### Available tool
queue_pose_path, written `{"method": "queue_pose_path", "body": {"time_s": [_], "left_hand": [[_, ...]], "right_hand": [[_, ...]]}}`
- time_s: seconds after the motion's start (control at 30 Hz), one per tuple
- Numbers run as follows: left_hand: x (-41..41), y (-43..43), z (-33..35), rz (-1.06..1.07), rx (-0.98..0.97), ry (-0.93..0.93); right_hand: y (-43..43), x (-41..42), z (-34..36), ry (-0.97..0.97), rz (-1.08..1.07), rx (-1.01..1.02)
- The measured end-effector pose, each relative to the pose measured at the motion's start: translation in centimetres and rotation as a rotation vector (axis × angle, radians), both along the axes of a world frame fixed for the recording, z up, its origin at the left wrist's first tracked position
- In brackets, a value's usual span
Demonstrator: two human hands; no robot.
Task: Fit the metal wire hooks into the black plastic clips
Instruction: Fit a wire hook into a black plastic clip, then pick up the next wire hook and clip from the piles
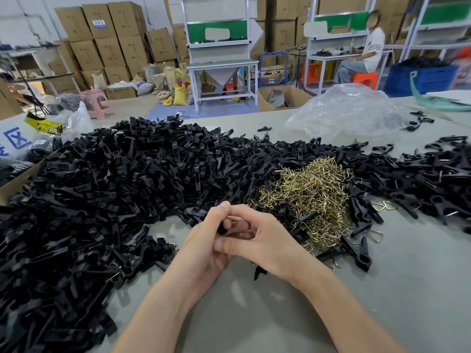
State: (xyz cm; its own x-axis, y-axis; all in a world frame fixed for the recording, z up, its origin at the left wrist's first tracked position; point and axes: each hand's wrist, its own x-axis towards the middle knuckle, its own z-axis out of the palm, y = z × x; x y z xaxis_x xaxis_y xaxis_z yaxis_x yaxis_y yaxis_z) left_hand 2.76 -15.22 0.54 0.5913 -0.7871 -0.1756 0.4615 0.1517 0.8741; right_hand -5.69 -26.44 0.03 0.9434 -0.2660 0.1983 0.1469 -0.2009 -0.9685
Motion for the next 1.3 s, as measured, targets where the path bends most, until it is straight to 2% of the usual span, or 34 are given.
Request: {"method": "queue_pose_path", "body": {"time_s": [0.2,0.33,0.4,0.47,0.57,0.6,0.67,0.73,0.8,0.83,0.87,0.93,0.97,1.0,1.07,1.13,1.2,1.3], "left_hand": [[-0.3,-0.4,-0.2,-0.008,0.054,-0.114],[-0.3,-0.4,0.2,-0.06,0.039,-0.105],[-0.2,-0.4,0.2,-0.029,0.041,-0.05],[-0.1,-0.3,0.0,-0.005,0.023,-0.022],[0.0,-0.4,-0.6,-0.009,-0.007,-0.026],[0.1,-0.4,-0.7,-0.006,-0.006,-0.025],[0.2,-0.6,-0.9,-0.001,0.004,-0.024],[0.0,-0.8,-0.9,0.031,0.026,-0.042],[-0.4,-0.9,-0.9,0.134,0.034,-0.125],[-0.6,-0.7,-1.1,0.219,0.072,-0.265],[-0.6,-0.4,-1.4,0.317,0.169,-0.502],[-0.1,0.2,-2.2,0.568,0.497,-1.088],[0.3,0.7,-2.5,0.699,0.687,-1.292],[0.8,1.1,-2.7,0.784,0.853,-1.4],[1.8,1.8,-3.0,0.818,1.104,-1.42],[2.4,2.5,-3.1,0.709,1.261,-1.375],[2.6,2.9,-3.2,0.596,1.348,-1.403],[2.5,2.6,-3.0,0.527,1.32,-1.515]], "right_hand": [[-0.4,0.0,-0.5,-0.016,-0.116,-0.162],[-0.5,0.1,-0.5,-0.113,-0.187,-0.023],[-1.7,-0.1,0.3,-0.192,-0.322,0.078],[-4.1,-1.3,1.6,-0.368,-0.494,0.304],[-8.2,-4.1,2.5,-0.728,-0.635,0.887],[-8.8,-4.8,2.3,-0.773,-0.636,1.022],[-8.8,-4.9,1.8,-0.723,-0.584,1.116],[-8.0,-3.9,1.5,-0.631,-0.513,1.036],[-6.9,-2.7,1.7,-0.528,-0.477,0.798],[-6.2,-2.2,1.7,-0.456,-0.486,0.613],[-5.6,-1.8,1.5,-0.377,-0.512,0.398],[-4.2,-1.2,0.7,-0.247,-0.552,-0.032],[-3.6,-1.1,0.2,-0.215,-0.54,-0.2],[-3.0,-0.9,-0.2,-0.201,-0.516,-0.325],[-2.2,-0.8,-0.7,-0.168,-0.47,-0.449],[-1.9,-0.6,-0.9,-0.123,-0.448,-0.48],[-1.7,-0.5,-1.1,-0.085,-0.434,-0.494],[-1.6,-0.4,-1.1,-0.05,-0.406,-0.491]]}}
